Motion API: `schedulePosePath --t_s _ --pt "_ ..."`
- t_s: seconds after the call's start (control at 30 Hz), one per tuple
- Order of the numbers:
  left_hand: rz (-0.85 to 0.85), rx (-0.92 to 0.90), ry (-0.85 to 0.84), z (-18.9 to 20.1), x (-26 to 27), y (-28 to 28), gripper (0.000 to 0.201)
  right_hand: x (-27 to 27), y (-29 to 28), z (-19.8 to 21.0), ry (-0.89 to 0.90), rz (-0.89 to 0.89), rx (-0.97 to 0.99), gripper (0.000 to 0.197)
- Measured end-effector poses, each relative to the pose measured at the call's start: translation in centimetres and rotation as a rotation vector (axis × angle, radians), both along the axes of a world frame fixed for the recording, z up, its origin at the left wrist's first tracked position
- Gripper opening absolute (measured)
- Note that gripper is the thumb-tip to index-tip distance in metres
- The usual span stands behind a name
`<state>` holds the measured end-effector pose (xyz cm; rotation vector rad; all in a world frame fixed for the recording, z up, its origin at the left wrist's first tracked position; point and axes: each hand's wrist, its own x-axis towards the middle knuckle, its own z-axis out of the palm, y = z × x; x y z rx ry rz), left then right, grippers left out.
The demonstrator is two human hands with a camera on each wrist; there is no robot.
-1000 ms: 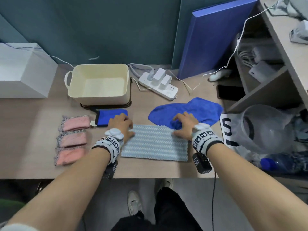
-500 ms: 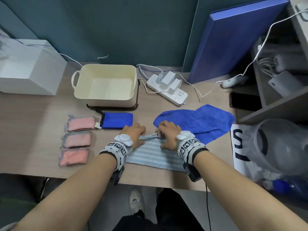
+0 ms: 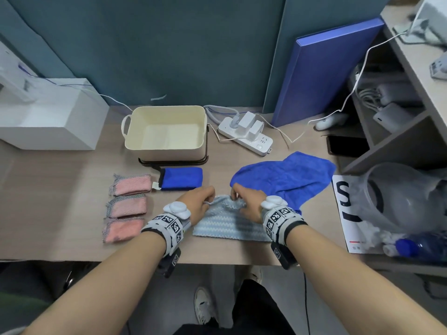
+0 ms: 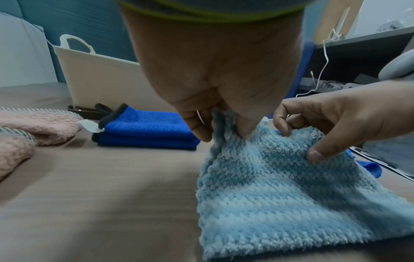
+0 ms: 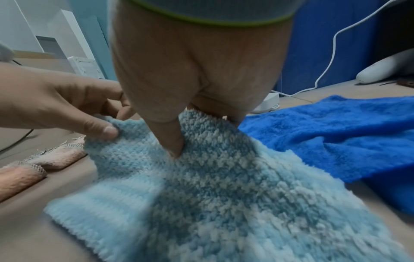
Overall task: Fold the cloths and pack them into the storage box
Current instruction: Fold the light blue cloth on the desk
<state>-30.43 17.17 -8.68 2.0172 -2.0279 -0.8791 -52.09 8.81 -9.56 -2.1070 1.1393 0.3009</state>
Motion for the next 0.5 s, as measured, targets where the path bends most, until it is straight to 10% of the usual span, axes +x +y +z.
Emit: schedulePosePath --t_s 0.5 --pt "-0.029 -0.023 -0.043 1.9 2.1 4.2 0.024 0.2 4.9 4.4 0.04 0.024 -0.123 0.042"
